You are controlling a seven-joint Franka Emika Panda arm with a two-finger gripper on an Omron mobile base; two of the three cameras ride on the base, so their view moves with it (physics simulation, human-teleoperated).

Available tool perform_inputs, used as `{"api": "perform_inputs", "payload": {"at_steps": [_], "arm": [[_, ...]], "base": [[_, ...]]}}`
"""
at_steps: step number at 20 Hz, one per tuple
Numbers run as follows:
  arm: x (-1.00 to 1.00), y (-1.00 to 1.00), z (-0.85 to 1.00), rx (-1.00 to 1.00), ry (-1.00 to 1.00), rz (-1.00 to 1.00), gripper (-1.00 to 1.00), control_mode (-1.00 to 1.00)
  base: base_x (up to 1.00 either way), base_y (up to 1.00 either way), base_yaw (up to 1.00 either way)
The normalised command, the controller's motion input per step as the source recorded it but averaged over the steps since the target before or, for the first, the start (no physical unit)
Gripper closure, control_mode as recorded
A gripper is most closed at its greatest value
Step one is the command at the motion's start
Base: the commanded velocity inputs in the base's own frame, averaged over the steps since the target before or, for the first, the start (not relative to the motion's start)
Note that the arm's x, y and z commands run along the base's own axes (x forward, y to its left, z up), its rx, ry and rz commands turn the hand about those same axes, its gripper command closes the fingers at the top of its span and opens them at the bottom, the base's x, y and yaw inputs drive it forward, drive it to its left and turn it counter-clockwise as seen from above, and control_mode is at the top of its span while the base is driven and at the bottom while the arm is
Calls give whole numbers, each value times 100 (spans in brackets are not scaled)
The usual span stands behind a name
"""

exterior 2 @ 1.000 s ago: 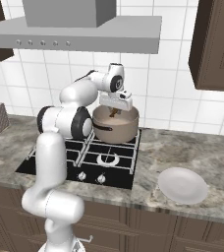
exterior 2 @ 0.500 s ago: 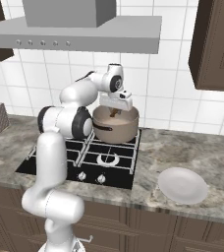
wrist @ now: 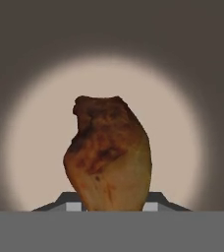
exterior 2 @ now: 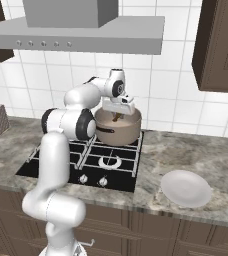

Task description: Retrieve the frozen meat and place it in the pot on a burner. Then turn the burner on.

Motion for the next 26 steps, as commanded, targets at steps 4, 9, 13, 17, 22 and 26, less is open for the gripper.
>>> {"api": "perform_inputs", "payload": {"at_steps": [4, 9, 13, 17, 22, 26], "arm": [[7, 0, -30, 0, 0, 0, 100, -100], [2, 0, -29, 0, 0, 0, 100, -100], [6, 0, -16, 0, 0, 0, 100, -100], [15, -3, -2, 0, 0, 1, 100, -100], [21, -8, -5, 0, 0, 3, 100, -100], [22, -9, -5, 0, 0, 4, 100, -100]], "base": [[0, 0, 0], [0, 0, 0], [0, 0, 0], [0, 0, 0], [0, 0, 0], [0, 0, 0]]}}
